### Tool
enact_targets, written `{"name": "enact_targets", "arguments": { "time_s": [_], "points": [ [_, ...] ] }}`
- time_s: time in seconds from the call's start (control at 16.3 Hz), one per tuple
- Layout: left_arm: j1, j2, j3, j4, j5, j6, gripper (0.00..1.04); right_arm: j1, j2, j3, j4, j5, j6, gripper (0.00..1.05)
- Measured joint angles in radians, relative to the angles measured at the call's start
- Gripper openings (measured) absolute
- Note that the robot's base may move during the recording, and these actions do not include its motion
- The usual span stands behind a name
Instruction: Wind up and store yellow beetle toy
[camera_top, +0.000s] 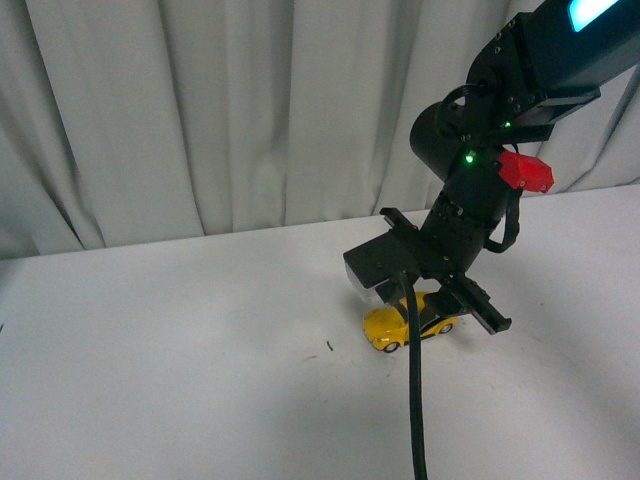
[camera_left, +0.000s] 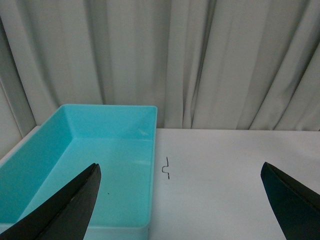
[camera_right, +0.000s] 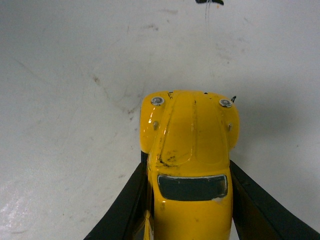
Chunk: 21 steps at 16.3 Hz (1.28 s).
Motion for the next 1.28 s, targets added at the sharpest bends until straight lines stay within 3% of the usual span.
{"name": "enact_targets", "arguments": {
  "time_s": [0.55, 1.28],
  "points": [
    [0.000, 0.000, 0.000, 0.000, 0.000, 0.000, 0.98, -0.079, -0.032, -0.061, 0.025, -0.008, -0.001, 0.40],
    [0.000, 0.000, 0.000, 0.000, 0.000, 0.000, 0.98, -0.267, -0.115, -0.227, 0.061, -0.029, -0.002, 0.40]
  ]
}}
